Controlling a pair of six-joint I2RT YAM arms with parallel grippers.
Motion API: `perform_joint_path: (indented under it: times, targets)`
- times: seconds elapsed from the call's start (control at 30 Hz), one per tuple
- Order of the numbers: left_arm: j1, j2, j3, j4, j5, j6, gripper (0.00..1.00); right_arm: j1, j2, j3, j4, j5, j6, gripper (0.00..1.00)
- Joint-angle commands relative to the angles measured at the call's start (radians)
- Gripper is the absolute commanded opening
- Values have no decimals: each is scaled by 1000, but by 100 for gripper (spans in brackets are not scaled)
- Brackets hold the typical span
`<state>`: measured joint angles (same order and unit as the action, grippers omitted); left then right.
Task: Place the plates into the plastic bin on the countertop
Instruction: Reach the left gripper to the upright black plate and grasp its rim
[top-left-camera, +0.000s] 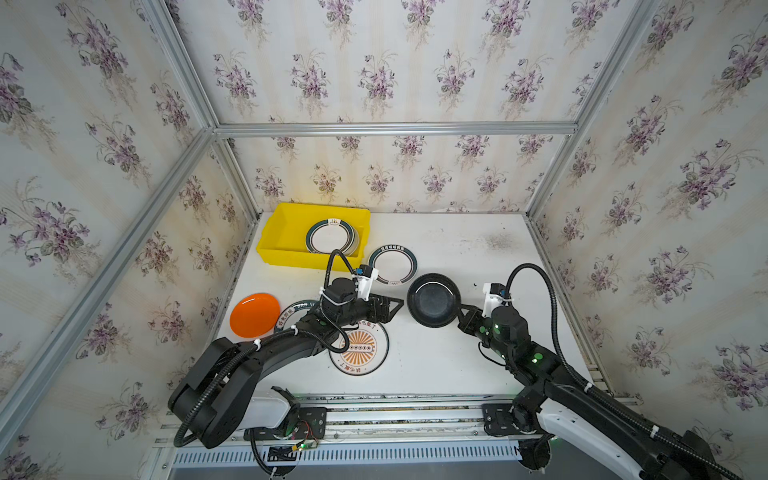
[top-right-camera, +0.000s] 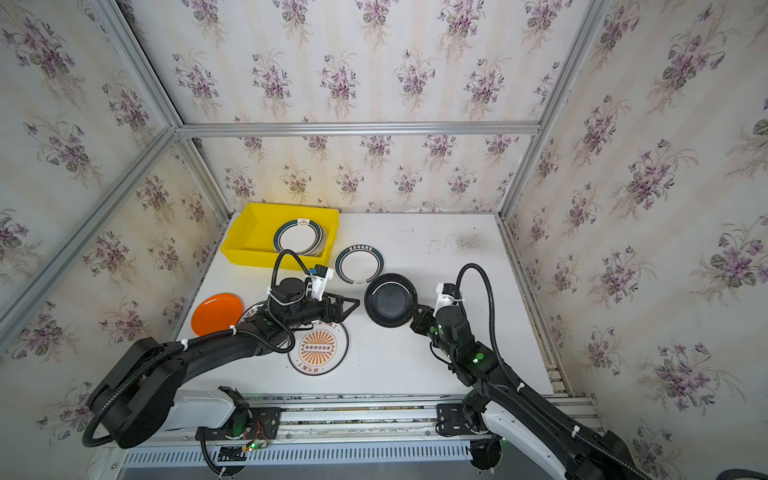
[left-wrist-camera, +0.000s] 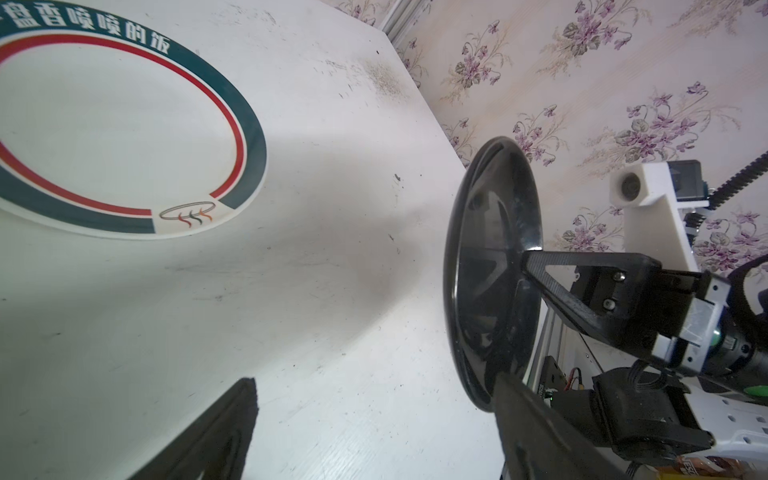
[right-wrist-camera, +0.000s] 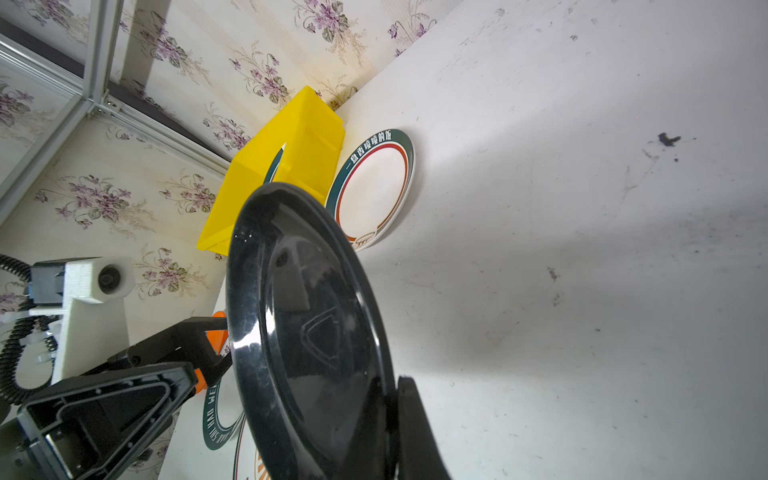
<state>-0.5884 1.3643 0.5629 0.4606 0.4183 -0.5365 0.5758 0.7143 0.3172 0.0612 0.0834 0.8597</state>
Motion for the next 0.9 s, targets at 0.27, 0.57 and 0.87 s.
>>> perform_joint_path:
  times: [0.27, 0.57, 0.87]
  targets:
    - [-66, 91, 91, 30, 50, -8, 68, -1, -10, -10, 54, -26, 21, 0]
    - [-88, 157, 147, 36, 81, -17, 43, -2, -15, -16, 55, -43, 29, 0]
    - [-96, 198, 180, 36, 106, -37, 20, -2, -3, -15, 67, -56, 25, 0]
